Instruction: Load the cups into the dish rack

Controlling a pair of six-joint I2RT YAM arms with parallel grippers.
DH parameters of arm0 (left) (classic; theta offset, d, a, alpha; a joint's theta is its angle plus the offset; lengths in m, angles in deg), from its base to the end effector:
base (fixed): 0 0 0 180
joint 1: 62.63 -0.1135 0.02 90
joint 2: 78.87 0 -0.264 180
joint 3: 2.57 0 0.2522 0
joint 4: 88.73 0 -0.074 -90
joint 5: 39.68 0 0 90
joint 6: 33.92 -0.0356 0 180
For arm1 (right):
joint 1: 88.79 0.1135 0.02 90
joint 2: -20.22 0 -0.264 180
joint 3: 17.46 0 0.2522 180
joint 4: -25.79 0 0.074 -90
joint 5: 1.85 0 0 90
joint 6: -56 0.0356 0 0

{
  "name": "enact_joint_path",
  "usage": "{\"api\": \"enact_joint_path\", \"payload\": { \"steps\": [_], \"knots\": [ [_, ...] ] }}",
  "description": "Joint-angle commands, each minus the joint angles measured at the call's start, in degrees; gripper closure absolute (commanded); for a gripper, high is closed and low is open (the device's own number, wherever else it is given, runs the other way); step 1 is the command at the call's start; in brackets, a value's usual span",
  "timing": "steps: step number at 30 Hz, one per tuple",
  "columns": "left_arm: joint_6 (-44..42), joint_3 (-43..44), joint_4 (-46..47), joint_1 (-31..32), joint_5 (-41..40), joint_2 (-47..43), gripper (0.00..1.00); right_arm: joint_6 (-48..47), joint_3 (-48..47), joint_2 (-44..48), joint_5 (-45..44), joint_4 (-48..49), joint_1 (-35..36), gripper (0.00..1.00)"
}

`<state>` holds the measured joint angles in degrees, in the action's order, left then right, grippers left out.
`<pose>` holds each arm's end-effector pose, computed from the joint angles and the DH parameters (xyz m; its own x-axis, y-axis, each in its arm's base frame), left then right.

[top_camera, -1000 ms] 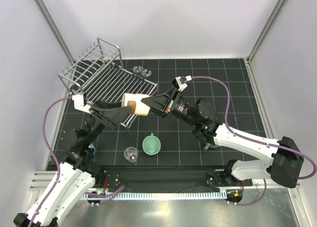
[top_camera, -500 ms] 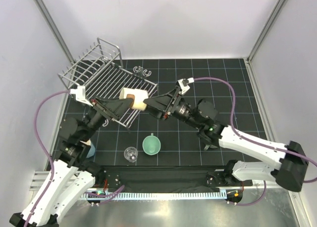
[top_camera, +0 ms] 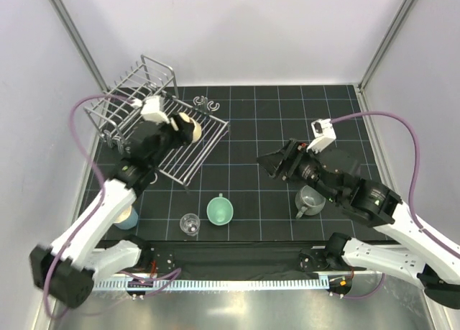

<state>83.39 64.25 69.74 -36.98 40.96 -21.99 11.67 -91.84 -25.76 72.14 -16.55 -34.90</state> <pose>0.2108 -0.0948 0.3562 -0.2910 -0.3625 -0.8854 0.1688 0.8915 -0.4204 0.1042 0.1262 0.3972 -0.5419 0.4239 -0.7257 -0.3309 0.6862 0.6478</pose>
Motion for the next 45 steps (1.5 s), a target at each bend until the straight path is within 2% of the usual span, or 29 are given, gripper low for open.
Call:
{"api": "enact_joint_path", "payload": {
  "steps": [1,2,8,15,23,30,39,45],
  "knots": [
    [-10.2,-0.9,14.8,0.0,-12.5,9.4,1.00,-11.1,-4.2,0.0,-6.1,-10.3,-0.6,0.23],
    [-11.6,0.2,16.0,0.0,-13.4,15.1,1.00,-12.2,-5.0,-0.4,-6.0,-11.2,-0.8,0.23],
    [-17.9,12.1,20.1,-0.1,-20.2,34.0,1.00,-18.0,-12.3,-4.3,-2.4,-17.5,-2.9,0.23],
    [-20.7,17.3,25.5,-1.6,-20.6,43.9,1.00,-19.7,-10.5,-2.9,-0.2,-12.7,-4.6,0.23],
    [-16.7,18.0,26.8,-8.7,-12.6,47.9,1.00,-19.4,-6.5,-2.2,-0.4,-10.6,-8.0,0.23],
    [-18.1,19.4,27.3,-9.0,-13.3,49.8,1.00,-17.0,-2.8,-2.2,4.0,-8.3,-11.4,0.23],
    [-15.5,22.4,22.9,-9.3,-14.9,52.9,1.00,-16.5,-3.4,-2.0,4.5,-8.5,-11.4,0.23],
    [-13.5,24.3,19.7,-9.2,-15.1,55.0,0.91,-16.1,-3.1,-1.7,4.3,-9.3,-11.4,0.23]
  ]
}}
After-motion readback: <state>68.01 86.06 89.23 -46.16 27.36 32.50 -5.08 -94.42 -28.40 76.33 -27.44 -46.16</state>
